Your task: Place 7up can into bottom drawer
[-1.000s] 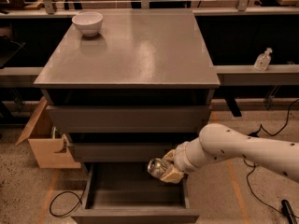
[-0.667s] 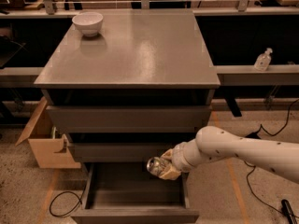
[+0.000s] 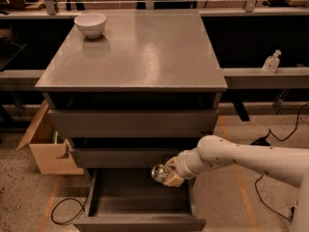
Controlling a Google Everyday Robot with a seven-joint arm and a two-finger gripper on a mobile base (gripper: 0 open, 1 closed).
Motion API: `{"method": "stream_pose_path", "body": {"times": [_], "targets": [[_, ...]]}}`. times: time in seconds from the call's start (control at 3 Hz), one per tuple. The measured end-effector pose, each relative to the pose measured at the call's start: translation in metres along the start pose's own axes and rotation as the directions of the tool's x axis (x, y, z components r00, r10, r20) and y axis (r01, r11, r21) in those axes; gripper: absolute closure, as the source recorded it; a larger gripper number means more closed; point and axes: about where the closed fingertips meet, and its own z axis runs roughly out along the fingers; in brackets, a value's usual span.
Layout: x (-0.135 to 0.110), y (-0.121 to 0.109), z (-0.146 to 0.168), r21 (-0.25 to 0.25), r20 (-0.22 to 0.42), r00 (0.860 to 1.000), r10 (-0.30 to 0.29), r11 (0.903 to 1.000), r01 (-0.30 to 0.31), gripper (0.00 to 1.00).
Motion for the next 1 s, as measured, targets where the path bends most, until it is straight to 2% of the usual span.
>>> {"method": "stream_pose_path", "body": {"times": [0.33, 1.0], "targets": [[0.015, 0.005, 0.013, 0.012, 0.007, 0.999, 0.039, 0.9992, -0.039, 1.00], [0.063, 0.018, 0.067, 0.051, -0.013, 0.995, 0.101, 0.9937, -0.100, 1.00]]}}
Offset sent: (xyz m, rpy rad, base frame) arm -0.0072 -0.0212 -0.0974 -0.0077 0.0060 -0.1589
